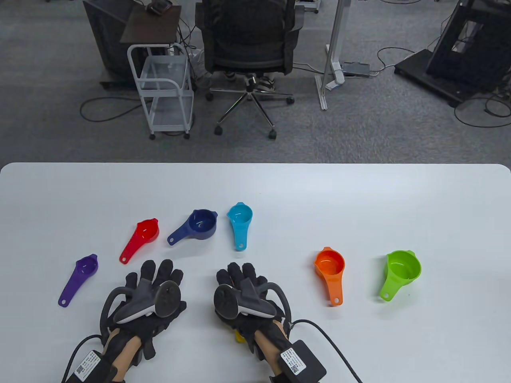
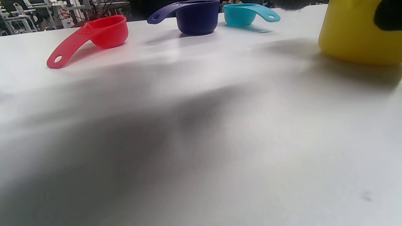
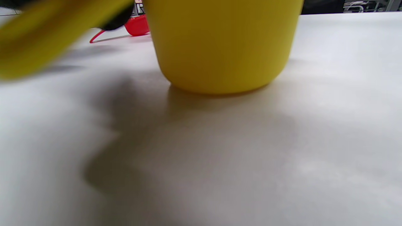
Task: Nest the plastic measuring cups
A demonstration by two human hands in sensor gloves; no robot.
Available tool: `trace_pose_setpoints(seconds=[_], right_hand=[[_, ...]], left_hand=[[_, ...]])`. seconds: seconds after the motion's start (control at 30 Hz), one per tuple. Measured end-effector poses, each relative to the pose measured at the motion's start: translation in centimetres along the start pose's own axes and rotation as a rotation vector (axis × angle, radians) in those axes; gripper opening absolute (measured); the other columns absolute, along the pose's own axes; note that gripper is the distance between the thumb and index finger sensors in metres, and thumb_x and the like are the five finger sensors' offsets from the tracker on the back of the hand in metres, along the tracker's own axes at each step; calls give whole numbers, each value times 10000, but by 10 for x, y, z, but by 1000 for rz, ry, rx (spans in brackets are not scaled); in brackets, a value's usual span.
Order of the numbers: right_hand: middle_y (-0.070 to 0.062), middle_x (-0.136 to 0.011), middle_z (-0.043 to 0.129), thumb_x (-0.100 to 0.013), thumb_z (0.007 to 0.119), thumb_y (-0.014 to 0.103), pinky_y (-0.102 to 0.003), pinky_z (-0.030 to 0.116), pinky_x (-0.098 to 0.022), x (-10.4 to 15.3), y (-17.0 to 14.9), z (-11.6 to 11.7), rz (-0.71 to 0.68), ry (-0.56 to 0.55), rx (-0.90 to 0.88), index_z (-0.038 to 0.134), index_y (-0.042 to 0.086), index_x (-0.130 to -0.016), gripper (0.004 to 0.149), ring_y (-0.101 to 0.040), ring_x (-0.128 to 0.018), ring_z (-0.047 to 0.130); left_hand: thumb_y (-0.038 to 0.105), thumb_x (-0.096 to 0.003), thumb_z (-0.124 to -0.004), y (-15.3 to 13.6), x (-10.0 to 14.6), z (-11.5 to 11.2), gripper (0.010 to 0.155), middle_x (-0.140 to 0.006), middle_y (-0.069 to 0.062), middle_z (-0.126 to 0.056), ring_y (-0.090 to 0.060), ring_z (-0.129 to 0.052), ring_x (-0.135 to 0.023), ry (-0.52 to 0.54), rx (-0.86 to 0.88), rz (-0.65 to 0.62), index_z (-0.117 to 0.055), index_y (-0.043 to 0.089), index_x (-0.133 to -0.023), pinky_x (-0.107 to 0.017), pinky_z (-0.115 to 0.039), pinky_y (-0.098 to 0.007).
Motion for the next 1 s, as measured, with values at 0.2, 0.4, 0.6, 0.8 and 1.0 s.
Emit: trace_pose_setpoints(seconds=[0.2, 0.4, 0.6, 0.8, 1.0], right_hand=[[-430, -1151, 66, -557, 553, 611, -814, 332, -636, 8, -5, -21, 23, -70, -1, 95, 60, -1151, 931, -688, -957, 161], [-412, -1173, 135, -565, 530, 595, -795, 311, -648, 62, -81, -112, 231, -512, -182, 171, 61, -1173, 886, -670, -968, 194], [-486, -1098, -7, -576, 525, 581, -805, 292, -639, 107, -241, -90, 764, -500, -29, 148, 58, -1171, 878, -705, -928, 143], [-502, -1046, -110, -549, 487, 627, -822, 258, -638, 122, -331, -25, 997, -140, -50, 14, 81, -1138, 932, -720, -906, 55], [-455, -1049, -173, -522, 472, 655, -810, 296, -685, 127, -369, -2, 1107, 23, -183, -113, 206, -1080, 925, -691, -965, 80]], left_hand=[[607, -551, -538, -2, 0, 0, 788, -1208, -107, -106, -554, -136, -1064, -12, 9, 8, -245, 234, -1180, -679, -219, -751], [607, -550, -538, -5, 2, 2, 790, -1207, -110, -102, -555, -131, -1063, -8, 20, 13, -242, 232, -1180, -679, -217, -752], [608, -550, -538, -7, 2, 4, 796, -1206, -118, -101, -558, -134, -1062, 3, 22, 20, -240, 225, -1180, -679, -218, -751], [610, -549, -536, -6, -4, -7, 800, -1205, -121, -92, -559, -124, -1059, -64, 17, 30, -232, 223, -1180, -679, -213, -751], [612, -550, -534, -5, -5, -8, 801, -1205, -120, -90, -560, -122, -1059, -60, 21, 29, -228, 223, -1180, -678, -210, -751]])
Point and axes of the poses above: the tracker on the back of each hand, its own y axis roughly to the thumb side, its own x axis roughly from the fingertips to the wrist, z = x × y, the point moved 4 cm from there along -x, roughly from the wrist to the fingertips
